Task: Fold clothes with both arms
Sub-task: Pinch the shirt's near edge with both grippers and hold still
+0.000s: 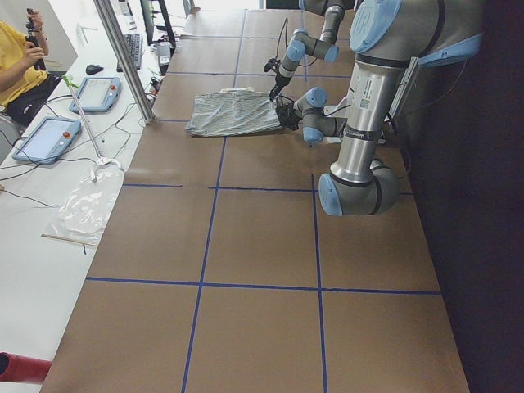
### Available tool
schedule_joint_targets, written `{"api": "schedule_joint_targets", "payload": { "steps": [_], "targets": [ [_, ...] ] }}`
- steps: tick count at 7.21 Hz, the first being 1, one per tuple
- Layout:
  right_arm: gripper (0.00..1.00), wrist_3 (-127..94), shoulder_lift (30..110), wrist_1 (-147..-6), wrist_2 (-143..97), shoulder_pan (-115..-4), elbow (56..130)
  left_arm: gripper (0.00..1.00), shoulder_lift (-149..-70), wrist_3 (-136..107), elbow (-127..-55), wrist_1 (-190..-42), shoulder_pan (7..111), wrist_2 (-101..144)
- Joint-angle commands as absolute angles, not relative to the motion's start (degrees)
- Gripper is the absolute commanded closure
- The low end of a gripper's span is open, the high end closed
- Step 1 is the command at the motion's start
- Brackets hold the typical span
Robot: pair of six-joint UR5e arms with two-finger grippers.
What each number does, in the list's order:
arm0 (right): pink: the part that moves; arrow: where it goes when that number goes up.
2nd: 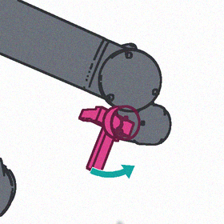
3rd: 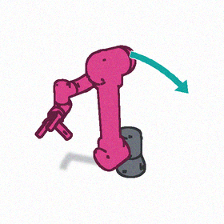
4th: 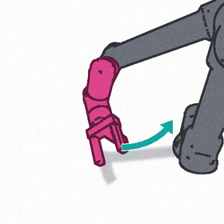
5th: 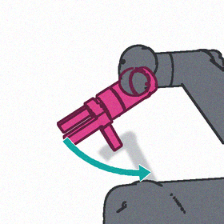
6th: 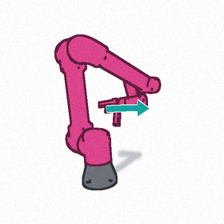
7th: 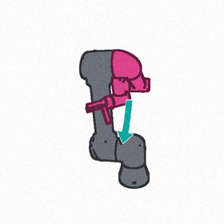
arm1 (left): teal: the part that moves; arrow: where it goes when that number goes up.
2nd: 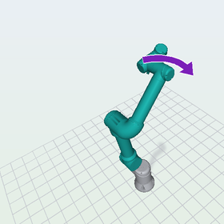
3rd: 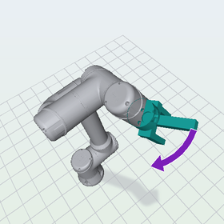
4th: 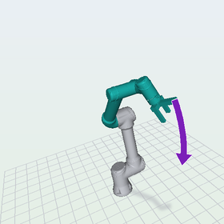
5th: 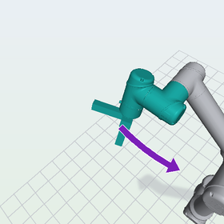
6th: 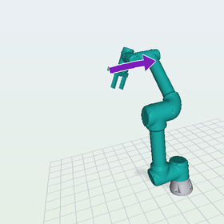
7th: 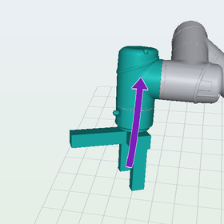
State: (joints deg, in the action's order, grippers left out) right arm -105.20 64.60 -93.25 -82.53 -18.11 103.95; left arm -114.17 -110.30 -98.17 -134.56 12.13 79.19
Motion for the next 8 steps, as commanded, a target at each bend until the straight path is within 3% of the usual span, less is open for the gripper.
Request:
{"api": "schedule_joint_targets", "payload": {
  "steps": [1,3,4,5,8],
  "targets": [
    [0.4,-105.2,64.6,-93.3,-82.5,-18.1,103.6,1.0,-114.2,-110.3,-98.2,-134.6,12.1,79.2],
    [0.42,-105.2,64.6,-93.1,-82.5,-18.1,103.4,1.0,-114.2,-110.3,-98.2,-134.6,12.1,79.2],
    [0.58,-105.4,64.5,-93.1,-82.5,-18.1,103.4,1.0,-114.2,-110.3,-98.2,-134.6,12.1,79.2],
    [0.96,-105.9,64.5,-92.9,-82.5,-18.1,103.4,1.0,-114.2,-110.3,-98.2,-134.6,12.1,79.2],
    [1.0,-106.6,63.6,-92.9,-82.5,-18.7,103.7,1.0,-114.2,-110.3,-98.2,-134.6,12.1,79.2]
  ]
}}
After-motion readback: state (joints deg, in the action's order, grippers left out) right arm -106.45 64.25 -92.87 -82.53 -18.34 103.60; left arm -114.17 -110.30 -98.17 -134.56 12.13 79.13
